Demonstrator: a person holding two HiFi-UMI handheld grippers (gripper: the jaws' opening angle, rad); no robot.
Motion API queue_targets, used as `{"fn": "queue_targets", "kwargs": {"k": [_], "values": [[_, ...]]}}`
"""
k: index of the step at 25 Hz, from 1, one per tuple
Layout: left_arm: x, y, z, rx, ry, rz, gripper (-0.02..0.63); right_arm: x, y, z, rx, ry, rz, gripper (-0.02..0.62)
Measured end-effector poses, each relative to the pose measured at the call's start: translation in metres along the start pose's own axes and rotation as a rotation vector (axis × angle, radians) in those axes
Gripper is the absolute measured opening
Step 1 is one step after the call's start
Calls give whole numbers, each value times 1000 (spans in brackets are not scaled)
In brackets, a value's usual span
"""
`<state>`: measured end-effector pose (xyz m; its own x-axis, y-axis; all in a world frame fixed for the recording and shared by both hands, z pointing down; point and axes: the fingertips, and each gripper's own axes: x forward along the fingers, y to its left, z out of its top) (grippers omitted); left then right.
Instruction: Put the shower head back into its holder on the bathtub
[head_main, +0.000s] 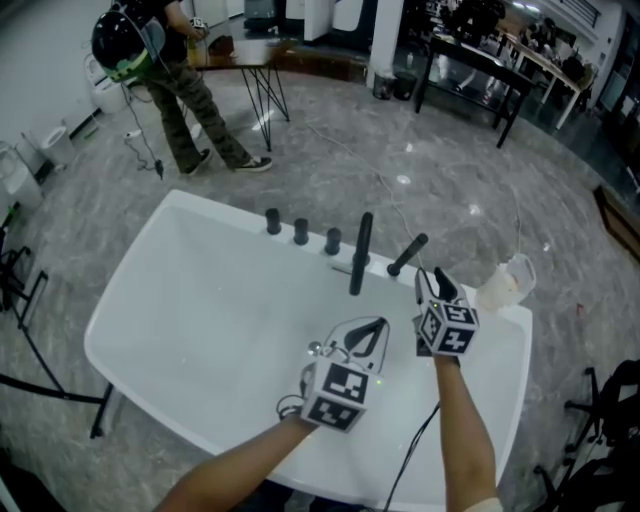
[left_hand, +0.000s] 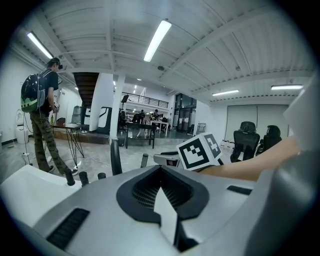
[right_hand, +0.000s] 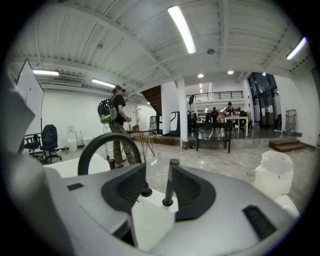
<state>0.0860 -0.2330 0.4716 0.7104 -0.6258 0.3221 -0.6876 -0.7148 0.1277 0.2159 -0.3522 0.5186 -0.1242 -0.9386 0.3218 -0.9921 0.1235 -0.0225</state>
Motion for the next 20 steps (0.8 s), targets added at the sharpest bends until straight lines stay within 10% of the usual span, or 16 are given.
{"fn": "queue_targets", "kwargs": {"k": [20], "values": [[-58,-107,37,14,-48,11,5,-208,44,78,-61,-116,131,48]]}}
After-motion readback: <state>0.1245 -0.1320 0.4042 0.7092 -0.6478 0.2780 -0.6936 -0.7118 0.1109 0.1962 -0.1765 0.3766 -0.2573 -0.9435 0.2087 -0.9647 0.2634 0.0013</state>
